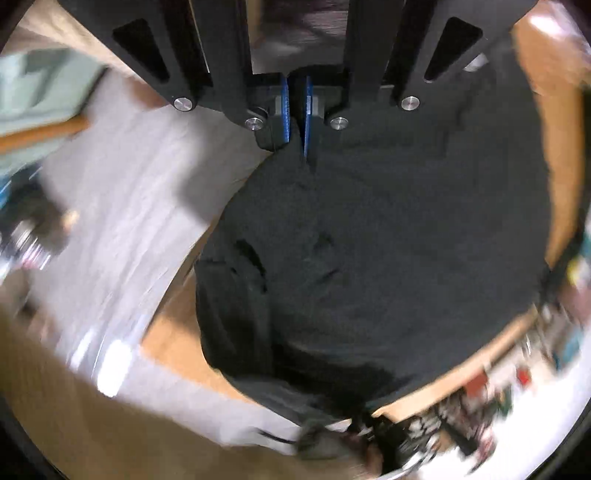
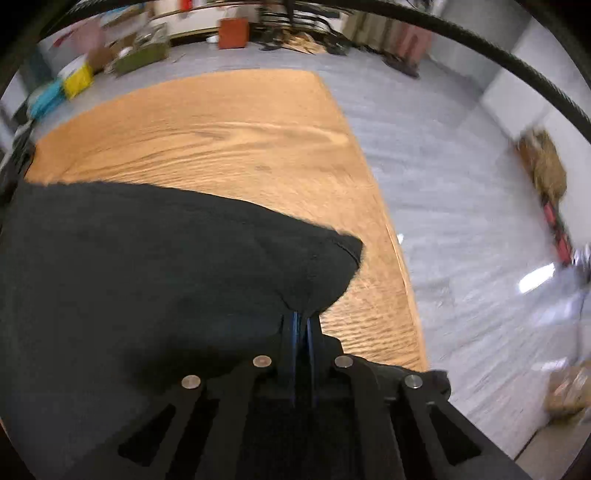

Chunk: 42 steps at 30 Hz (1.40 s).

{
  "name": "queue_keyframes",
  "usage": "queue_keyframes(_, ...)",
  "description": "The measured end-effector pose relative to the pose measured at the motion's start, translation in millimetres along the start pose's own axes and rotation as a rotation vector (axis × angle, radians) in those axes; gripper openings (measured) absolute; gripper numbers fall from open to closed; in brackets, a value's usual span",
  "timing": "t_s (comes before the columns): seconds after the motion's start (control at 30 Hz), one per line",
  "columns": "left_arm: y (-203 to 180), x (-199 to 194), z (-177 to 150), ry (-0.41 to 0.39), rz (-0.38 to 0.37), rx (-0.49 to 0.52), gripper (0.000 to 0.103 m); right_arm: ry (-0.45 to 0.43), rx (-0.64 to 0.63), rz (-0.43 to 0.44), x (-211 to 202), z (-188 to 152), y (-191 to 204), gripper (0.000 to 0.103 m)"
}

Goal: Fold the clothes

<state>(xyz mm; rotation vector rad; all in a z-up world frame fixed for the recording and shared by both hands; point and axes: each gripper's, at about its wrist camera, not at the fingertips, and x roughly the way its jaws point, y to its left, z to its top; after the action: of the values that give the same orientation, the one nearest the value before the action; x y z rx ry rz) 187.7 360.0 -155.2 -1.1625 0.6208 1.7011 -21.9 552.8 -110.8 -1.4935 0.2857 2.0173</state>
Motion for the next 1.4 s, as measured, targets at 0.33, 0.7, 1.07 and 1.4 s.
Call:
queue_keyframes(0.33, 149, -79, -62, -0.282, -0.168, -0.595, 0.006, -0.188, -0.228, -0.051, -117, 36, 120, 0.005)
queue_keyframes(0.7, 232, -113, -167, -0.291, 0.067, -0.930, 0.004, -0.145, -0.361, 0.055, -82, 60, 290, 0.005)
queue_keyframes(1.07, 252, -112, -159, -0.258, 0.046, -0.895, 0.003, -0.071, -0.379, 0.119, -38, 61, 332, 0.011)
queue_keyframes(1.4, 223, -105, -139, -0.146, 0.059, -0.737, 0.068, -0.139, -0.306, 0.215, -67, 50, 278, 0.065)
